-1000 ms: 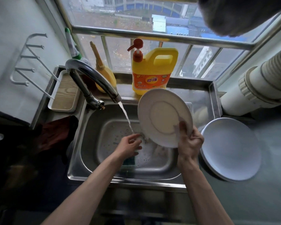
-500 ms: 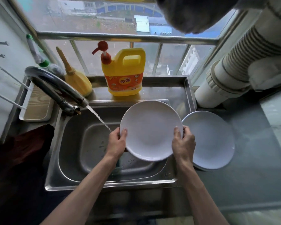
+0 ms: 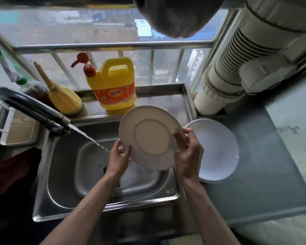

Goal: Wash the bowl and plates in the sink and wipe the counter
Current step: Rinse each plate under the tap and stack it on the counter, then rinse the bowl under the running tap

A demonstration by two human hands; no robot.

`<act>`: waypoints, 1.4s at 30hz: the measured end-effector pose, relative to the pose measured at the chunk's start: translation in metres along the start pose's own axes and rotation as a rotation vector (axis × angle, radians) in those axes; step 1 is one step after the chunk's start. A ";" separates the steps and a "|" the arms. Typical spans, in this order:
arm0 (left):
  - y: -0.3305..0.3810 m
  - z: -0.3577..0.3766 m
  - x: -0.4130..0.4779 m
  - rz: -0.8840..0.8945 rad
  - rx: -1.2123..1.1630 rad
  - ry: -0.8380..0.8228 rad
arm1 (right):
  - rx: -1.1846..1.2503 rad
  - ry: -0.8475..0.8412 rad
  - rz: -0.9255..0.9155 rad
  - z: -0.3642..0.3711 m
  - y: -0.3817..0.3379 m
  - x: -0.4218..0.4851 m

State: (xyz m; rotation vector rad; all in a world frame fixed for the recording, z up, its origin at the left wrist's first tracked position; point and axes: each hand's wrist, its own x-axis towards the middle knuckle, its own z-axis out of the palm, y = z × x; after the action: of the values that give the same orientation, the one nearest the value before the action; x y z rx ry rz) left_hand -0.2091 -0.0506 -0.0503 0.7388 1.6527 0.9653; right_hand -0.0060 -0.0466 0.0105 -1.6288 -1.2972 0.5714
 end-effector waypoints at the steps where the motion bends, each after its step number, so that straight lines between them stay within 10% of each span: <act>1: 0.006 0.003 -0.002 0.028 -0.005 -0.005 | 0.019 0.019 0.059 -0.004 0.006 0.003; 19: 0.030 0.128 -0.017 0.412 0.791 -0.284 | -0.690 0.140 0.353 -0.099 0.127 0.054; 26: 0.004 0.081 -0.003 0.255 0.539 -0.173 | -0.640 0.199 0.021 -0.052 0.095 0.038; 31: -0.022 0.011 0.007 0.103 0.467 -0.079 | -0.382 -0.165 -0.286 0.039 0.040 0.011; 42: -0.034 -0.092 0.016 -0.050 -0.091 -0.101 | -0.777 -0.454 0.095 0.154 0.074 -0.005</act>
State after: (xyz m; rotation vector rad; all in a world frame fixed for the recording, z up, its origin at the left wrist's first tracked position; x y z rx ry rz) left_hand -0.3017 -0.0751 -0.0747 0.6714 1.5228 0.9461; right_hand -0.0968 0.0081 -0.1241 -2.2825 -1.9419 0.5451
